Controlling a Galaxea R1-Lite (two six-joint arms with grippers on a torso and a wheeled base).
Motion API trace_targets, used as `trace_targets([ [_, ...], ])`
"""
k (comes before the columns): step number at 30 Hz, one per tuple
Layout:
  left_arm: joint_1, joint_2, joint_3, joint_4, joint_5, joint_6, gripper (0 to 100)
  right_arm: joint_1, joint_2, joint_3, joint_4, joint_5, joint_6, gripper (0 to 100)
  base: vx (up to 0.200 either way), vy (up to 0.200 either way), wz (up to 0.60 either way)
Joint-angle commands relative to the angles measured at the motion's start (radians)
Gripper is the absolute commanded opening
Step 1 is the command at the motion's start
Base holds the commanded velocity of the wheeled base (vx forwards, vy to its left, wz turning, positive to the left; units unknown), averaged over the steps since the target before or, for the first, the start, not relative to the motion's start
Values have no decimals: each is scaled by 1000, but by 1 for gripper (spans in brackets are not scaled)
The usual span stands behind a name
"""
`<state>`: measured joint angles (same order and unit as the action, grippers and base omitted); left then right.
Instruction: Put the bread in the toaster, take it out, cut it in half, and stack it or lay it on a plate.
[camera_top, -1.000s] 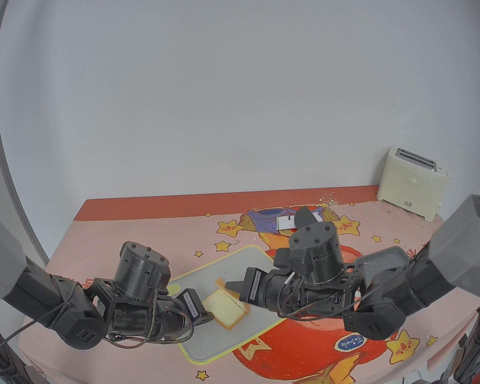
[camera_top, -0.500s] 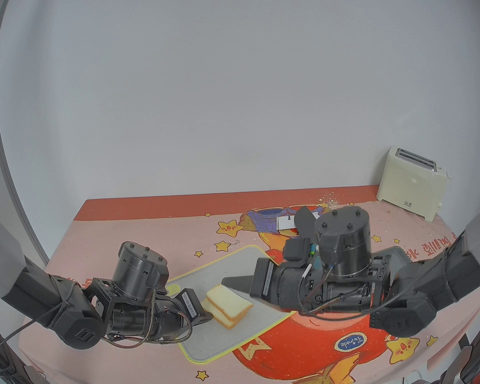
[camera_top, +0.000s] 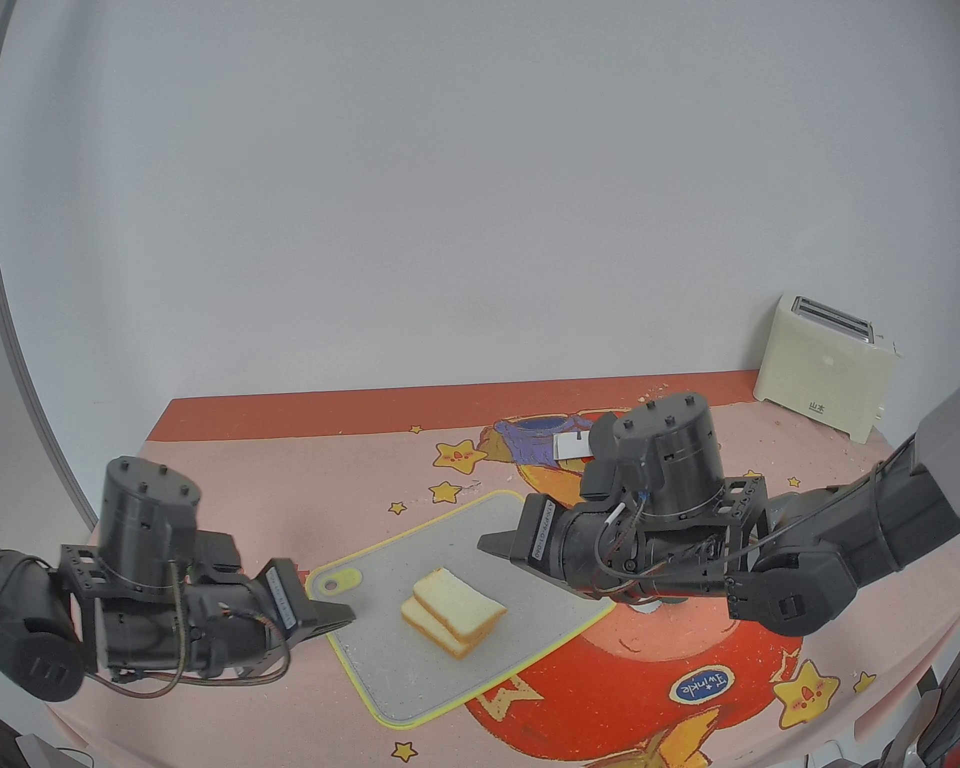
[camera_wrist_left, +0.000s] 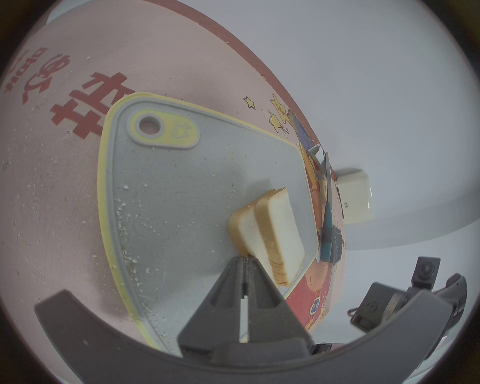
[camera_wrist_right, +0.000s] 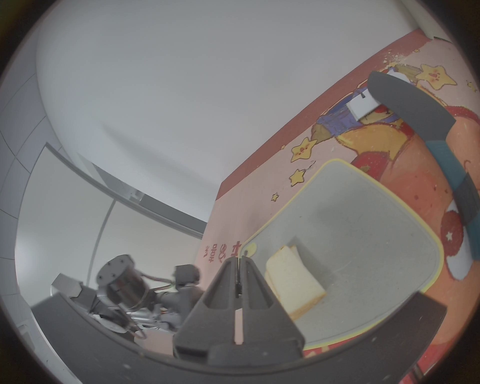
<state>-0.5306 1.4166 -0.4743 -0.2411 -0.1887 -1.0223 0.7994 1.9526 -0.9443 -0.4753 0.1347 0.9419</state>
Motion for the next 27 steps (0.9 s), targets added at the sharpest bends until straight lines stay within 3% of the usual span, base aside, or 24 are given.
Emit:
trace_targets([
  [1,43,-146,6,97,-48,45,100,-25,51,-45,34,-9,-51,0,0,0,0],
  [6,143,-150,29,98,-198,45,100,-34,106,-48,34,-12,-74,0,0,0,0],
  [8,166,-143,34,97,-236,47,100,-34,112,-48,34,-24,-89,0,0,0,0],
  [10,196,-110,36,94,-317,53,100,-29,135,-53,34,-58,-114,0,0,0,0],
  [14,196,-50,29,91,-340,57,100,-5,155,-56,35,-69,-115,0,0,0,0],
  [27,195,114,63,-61,-342,54,100,58,147,-39,40,-67,-107,0,0,0,0],
])
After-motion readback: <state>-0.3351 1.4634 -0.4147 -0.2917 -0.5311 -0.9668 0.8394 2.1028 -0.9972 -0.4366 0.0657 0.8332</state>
